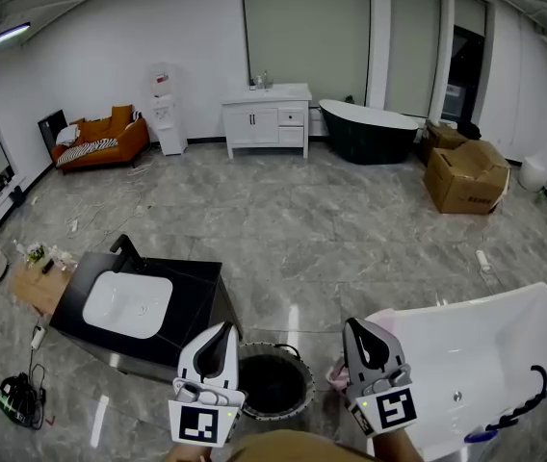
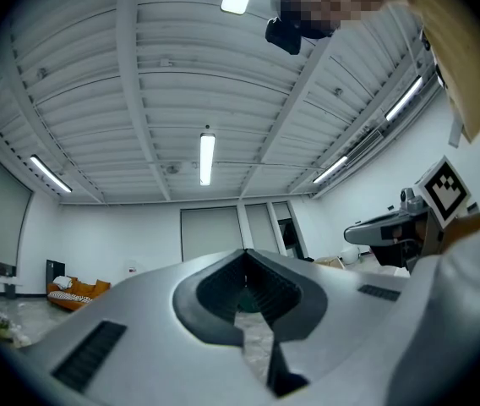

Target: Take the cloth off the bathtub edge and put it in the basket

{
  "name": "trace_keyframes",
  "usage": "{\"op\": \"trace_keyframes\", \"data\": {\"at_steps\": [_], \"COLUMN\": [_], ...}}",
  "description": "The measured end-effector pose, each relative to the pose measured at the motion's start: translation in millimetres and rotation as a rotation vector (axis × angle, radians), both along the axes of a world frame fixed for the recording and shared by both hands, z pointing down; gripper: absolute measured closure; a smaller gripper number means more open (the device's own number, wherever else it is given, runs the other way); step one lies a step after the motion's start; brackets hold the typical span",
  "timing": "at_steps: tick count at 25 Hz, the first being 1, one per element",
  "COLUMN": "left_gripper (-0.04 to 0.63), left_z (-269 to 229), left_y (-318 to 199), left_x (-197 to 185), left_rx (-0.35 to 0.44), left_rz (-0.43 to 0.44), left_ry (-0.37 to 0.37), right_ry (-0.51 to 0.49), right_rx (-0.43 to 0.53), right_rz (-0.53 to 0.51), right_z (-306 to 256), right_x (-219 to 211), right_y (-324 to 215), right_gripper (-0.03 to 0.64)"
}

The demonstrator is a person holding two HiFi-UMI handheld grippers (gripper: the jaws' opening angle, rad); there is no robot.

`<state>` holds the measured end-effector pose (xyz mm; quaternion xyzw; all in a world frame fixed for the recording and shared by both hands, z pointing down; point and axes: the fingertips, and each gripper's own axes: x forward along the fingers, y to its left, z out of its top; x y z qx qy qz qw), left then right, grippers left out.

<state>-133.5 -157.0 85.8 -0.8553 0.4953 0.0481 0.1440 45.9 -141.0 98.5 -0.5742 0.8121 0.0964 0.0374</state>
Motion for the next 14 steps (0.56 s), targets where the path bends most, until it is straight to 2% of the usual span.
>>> {"op": "trace_keyframes", "data": {"at_steps": [14], "left_gripper": [0.589], "left_z": [1.1], "left_y": [2.3], "left_x": [-6.0], "left_rx": [0.001], "left_rz": [0.001], "left_ry": [-0.007], "right_ry": [-0.001], "right_rx": [-0.006], "right_rz": [0.021], "right_z": [3.5], "right_x": [0.8], "right_y": [6.0], "right_gripper": [0.614]}}
